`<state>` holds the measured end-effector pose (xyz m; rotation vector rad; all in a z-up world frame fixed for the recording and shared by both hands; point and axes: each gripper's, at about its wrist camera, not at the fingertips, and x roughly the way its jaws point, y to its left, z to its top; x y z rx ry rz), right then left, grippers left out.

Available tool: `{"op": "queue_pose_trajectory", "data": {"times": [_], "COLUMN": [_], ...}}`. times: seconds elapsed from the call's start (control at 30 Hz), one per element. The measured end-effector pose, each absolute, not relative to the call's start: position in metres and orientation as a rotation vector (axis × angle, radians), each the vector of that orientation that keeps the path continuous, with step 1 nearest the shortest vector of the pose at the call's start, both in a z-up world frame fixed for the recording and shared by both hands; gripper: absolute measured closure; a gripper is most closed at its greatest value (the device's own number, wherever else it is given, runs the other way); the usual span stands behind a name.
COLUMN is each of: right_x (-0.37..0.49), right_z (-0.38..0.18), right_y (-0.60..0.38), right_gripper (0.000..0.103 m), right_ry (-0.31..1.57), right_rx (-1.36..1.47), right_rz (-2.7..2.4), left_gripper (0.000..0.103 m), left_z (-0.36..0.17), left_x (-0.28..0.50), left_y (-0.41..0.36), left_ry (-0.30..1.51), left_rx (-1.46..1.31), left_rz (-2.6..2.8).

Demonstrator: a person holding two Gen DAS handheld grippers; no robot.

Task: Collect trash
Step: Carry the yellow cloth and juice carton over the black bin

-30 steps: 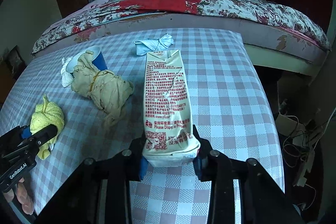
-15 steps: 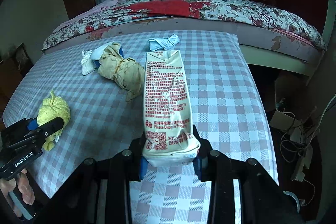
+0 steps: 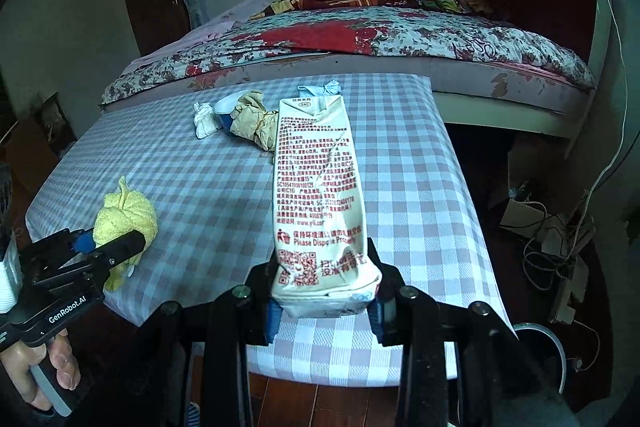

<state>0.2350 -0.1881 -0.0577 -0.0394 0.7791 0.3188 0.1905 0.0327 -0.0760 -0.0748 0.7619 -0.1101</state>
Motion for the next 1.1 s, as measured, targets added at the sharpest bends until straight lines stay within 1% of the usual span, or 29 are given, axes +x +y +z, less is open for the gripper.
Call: {"op": "queue_pose_trajectory", "data": {"times": [0.3,0.57,1.1], "right_x": [0.188,0.162,0.11], "right_z": [-0.053,-0.059,-0.081], "right_y": [-0.219,-0.263,-0.386], "right_gripper": [0.067,0.067,0.067], "right_ry": [0.763,0.768,0.818], "right_rx": [-0.023,0.014,0.085], "right_rz": [0.281,0.206,-0.013], "left_gripper": [0.063,0.063,0.063], "left_z": [-0.067,-0.07,-0.095], "left_x": [0.156,0.149,0.131], "left_y": [-0.007,-0.05,-0.182], "left_ry": [0.738,0.742,0.799], "left_rx": [-0.051,-0.02,0.069], "left_rz": [-0.194,-0.29,-0.583]}}
